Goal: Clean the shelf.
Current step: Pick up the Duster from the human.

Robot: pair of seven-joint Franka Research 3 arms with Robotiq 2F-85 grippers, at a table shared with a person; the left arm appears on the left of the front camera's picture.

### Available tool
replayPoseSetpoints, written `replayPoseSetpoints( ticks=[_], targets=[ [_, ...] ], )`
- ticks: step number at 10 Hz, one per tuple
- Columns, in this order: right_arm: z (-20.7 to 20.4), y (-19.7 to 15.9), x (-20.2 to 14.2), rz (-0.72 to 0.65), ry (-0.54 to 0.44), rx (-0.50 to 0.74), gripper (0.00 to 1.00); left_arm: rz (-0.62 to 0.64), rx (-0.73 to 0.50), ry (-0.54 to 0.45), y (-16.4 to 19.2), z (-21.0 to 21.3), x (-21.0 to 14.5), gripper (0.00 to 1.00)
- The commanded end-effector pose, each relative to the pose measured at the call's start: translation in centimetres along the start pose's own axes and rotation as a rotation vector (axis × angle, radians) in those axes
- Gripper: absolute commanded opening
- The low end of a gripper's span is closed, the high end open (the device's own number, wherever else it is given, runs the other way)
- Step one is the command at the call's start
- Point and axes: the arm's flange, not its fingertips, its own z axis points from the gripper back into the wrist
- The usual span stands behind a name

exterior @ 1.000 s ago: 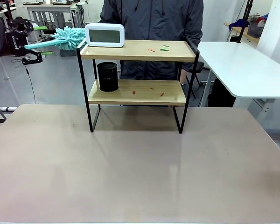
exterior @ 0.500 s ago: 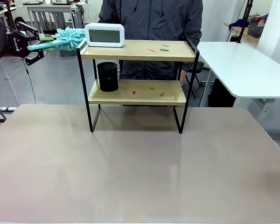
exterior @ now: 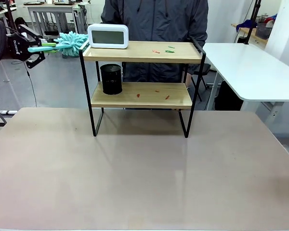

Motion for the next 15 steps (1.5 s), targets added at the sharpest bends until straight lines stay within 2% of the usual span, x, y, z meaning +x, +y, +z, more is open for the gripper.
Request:
replayPoseSetpoints(
  ticks=[1, 2, 3, 4, 6, 7, 8, 9, 11, 12, 13, 15],
  targets=[
    [-0.2, 0.1, 0.2, 0.027, -0.015, 0.018, 1.0, -0.207, 0.084, 0.02, -3.9, 2.7, -5.7, 0.0],
    [-0.2, 0.1, 0.2, 0.027, -0.015, 0.018, 1.0, -0.368, 0.149, 0.046, -6.8, 5.9, -10.0, 0.0],
    [-0.2, 0.1, 0.2, 0.027, -0.015, 0.018, 1.0, -0.5, 0.233, 0.053, -8.3, 8.7, -14.1, 0.0],
    [-0.2, 0.1, 0.2, 0.027, -0.015, 0.018, 1.0, -0.605, 0.369, 0.041, -8.8, 11.2, -17.8, 0.0],
    [-0.2, 0.1, 0.2, 0.027, -0.015, 0.018, 1.0, -0.683, 0.53, -0.101, -8.1, 15.6, -23.1, 0.0],
    [-0.2, 0.1, 0.2, 0.027, -0.015, 0.018, 1.0, -0.706, 0.566, -0.141, -6.9, 16.8, -25.7, 0.0],
    [-0.2, 0.1, 0.2, 0.027, -0.015, 0.018, 1.0, -0.715, 0.624, -0.129, -5.4, 16.9, -27.6, 0.0],
    [-0.2, 0.1, 0.2, 0.027, -0.015, 0.018, 1.0, -0.696, 0.725, -0.083, -3.5, 16.5, -28.7, 0.0],
    [-0.2, 0.1, 0.2, 0.027, -0.015, 0.018, 1.0, -0.607, 0.935, 0.108, 0.2, 16.4, -28.4, 0.0],
    [-0.2, 0.1, 0.2, 0.027, -0.015, 0.018, 1.0, -0.634, 0.991, 0.174, 0.8, 16.2, -27.7, 0.0],
    [-0.2, 0.1, 0.2, 0.027, -0.015, 0.018, 1.0, -0.636, 0.839, 0.003, -0.9, 17.4, -28.8, 0.0],
    [-0.2, 0.1, 0.2, 0.027, -0.015, 0.018, 1.0, -0.636, 0.839, 0.003, -0.9, 17.4, -28.8, 0.0]
  ],
)
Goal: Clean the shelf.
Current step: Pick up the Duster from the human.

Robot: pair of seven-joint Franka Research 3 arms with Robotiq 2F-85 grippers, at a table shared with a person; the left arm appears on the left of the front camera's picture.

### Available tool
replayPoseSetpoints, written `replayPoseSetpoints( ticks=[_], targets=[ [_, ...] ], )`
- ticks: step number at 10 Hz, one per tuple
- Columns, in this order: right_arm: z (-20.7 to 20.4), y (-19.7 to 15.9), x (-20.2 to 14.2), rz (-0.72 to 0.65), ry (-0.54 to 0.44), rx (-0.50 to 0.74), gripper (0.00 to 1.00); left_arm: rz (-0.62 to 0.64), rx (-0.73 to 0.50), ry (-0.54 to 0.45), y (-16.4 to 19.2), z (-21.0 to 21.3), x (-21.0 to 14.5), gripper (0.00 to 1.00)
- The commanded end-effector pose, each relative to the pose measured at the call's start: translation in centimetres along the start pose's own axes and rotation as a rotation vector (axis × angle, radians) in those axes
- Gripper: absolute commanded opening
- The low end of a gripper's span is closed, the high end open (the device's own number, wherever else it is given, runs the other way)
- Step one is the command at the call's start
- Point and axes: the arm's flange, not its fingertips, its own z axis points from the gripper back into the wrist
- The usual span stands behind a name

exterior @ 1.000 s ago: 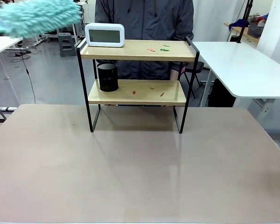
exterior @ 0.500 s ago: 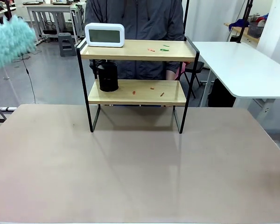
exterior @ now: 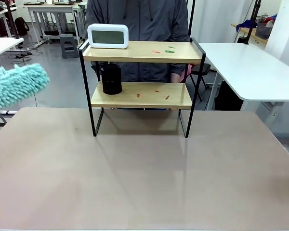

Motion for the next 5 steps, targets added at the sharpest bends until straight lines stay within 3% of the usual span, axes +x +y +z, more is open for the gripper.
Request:
replayPoseSetpoints(
  ticks=[1, 5],
  targets=[
    [-0.18, 0.0, 0.14, 0.027, -0.015, 0.019, 1.0, 0.012, -0.026, -0.05, -0.53, 0.77, 0.2, 0.0],
    [-0.18, 0.0, 0.14, 0.027, -0.015, 0.019, 1.0, 0.012, -0.026, -0.05, -0.53, 0.77, 0.2, 0.0]
  ],
)
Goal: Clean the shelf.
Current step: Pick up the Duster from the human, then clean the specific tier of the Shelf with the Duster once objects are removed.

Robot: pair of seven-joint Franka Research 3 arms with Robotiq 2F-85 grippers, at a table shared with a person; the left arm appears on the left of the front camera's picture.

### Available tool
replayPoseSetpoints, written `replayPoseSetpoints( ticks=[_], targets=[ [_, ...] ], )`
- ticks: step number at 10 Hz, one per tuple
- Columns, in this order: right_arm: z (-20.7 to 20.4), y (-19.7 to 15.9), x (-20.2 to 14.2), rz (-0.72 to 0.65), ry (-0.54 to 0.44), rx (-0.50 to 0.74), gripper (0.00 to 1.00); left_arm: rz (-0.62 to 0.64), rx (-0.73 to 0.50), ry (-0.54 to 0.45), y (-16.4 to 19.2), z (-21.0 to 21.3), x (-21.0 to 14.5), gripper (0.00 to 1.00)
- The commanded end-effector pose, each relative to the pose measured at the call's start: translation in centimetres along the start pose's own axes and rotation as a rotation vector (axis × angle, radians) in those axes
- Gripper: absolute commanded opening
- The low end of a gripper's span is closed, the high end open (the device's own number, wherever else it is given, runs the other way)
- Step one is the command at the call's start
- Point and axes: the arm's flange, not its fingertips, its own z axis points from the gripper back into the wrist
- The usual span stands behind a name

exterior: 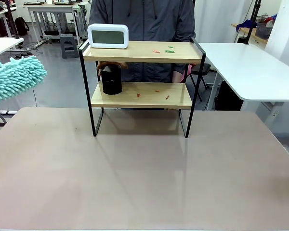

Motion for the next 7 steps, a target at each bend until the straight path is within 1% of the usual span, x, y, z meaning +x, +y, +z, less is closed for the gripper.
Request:
replayPoseSetpoints(
  ticks=[1, 7],
  targets=[
    [-0.21, 0.01, 0.14, 0.027, -0.014, 0.018, 1.0, 0.008, -0.014, -0.02, -0.25, 0.1, 0.08, 0.0],
    [-0.21, 0.01, 0.14, 0.027, -0.014, 0.018, 1.0, 0.008, -0.014, -0.02, -0.25, 0.1, 0.08, 0.0]
  ],
)
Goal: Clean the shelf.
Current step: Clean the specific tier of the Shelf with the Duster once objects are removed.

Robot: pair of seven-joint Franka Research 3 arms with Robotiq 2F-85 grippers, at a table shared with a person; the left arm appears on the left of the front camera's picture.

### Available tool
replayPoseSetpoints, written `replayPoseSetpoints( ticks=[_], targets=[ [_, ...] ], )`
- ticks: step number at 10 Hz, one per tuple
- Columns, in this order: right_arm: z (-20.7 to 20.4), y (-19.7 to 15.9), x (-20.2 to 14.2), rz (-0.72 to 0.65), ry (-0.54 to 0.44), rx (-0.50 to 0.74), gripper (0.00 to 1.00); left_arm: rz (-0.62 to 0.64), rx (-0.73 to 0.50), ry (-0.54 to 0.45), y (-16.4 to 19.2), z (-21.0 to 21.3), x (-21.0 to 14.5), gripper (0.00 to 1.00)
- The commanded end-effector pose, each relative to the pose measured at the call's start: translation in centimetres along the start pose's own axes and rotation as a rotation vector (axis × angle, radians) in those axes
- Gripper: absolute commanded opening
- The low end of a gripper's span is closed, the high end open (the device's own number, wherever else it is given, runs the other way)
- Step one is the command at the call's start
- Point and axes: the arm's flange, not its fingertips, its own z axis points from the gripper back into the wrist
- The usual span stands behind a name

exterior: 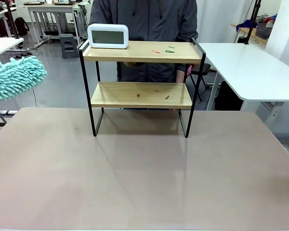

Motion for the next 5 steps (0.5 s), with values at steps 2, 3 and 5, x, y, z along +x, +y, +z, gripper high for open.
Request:
replayPoseSetpoints(
  ticks=[2, 3, 5],
  targets=[
    [-0.2, 0.0, 0.1, 0.027, -0.014, 0.018, 1.0, 0.008, -0.013, -0.02, -0.2, 0.1, 0.1, 0.0],
    [-0.2, 0.0, 0.1, 0.027, -0.014, 0.018, 1.0, 0.008, -0.013, -0.02, -0.2, 0.1, 0.1, 0.0],
    [-0.2, 0.0, 0.1, 0.027, -0.014, 0.018, 1.0, -0.125, -0.008, 0.091, -2.5, 0.2, -0.3, 0.12]
  ],
)
